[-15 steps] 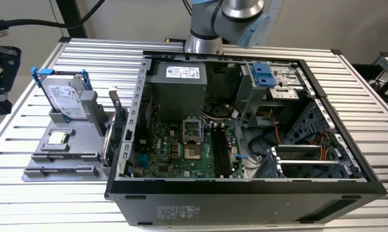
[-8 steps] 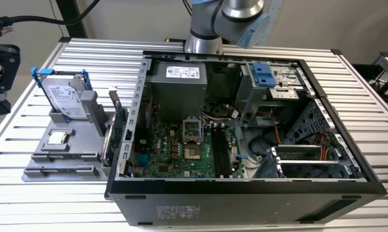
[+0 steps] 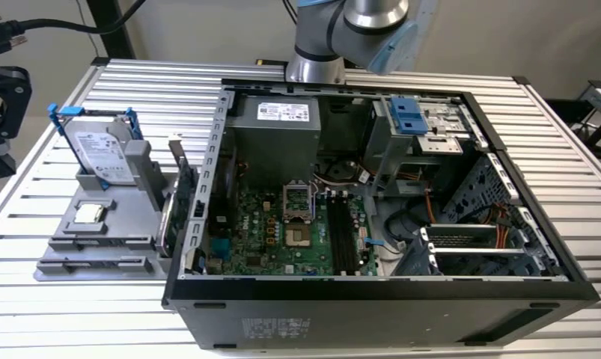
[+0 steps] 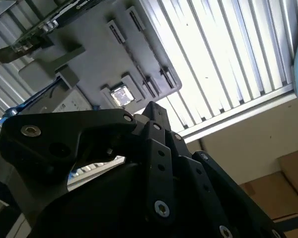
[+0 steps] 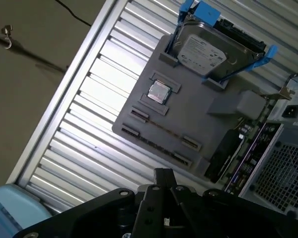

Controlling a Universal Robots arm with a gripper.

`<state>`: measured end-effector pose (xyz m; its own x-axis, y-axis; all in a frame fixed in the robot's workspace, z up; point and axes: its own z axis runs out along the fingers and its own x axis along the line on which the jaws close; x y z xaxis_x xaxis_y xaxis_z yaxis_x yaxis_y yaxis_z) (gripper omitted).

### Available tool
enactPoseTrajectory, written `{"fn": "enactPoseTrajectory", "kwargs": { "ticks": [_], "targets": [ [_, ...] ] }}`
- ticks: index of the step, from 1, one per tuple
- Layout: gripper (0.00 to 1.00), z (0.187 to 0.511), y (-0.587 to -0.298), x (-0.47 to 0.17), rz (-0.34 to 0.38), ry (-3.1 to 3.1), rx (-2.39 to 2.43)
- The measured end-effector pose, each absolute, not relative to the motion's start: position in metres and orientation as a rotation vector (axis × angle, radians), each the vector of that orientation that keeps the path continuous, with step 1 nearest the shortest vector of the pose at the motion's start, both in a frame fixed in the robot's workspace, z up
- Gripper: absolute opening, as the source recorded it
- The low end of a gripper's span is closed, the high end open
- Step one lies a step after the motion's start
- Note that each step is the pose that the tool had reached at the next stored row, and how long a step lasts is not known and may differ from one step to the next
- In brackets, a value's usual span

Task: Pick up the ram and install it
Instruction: 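Pick up the ram and move it above insertion slot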

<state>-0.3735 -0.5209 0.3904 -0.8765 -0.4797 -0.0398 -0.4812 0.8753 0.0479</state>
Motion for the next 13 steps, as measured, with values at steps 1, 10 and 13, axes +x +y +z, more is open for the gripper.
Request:
{"fn": "enactPoseTrajectory", "kwargs": {
  "ticks": [1, 10, 13],
  "targets": [
    [0.0, 0.3904, -0.5209, -0.3735, 0.088, 3.016, -0.773],
    [0.0, 0.3904, -0.5205, -0.3736, 0.089, 2.991, -0.871],
    [0.0, 0.3904, -0.5204, -0.3737, 0.09, 2.968, -0.952]
  ]
}}
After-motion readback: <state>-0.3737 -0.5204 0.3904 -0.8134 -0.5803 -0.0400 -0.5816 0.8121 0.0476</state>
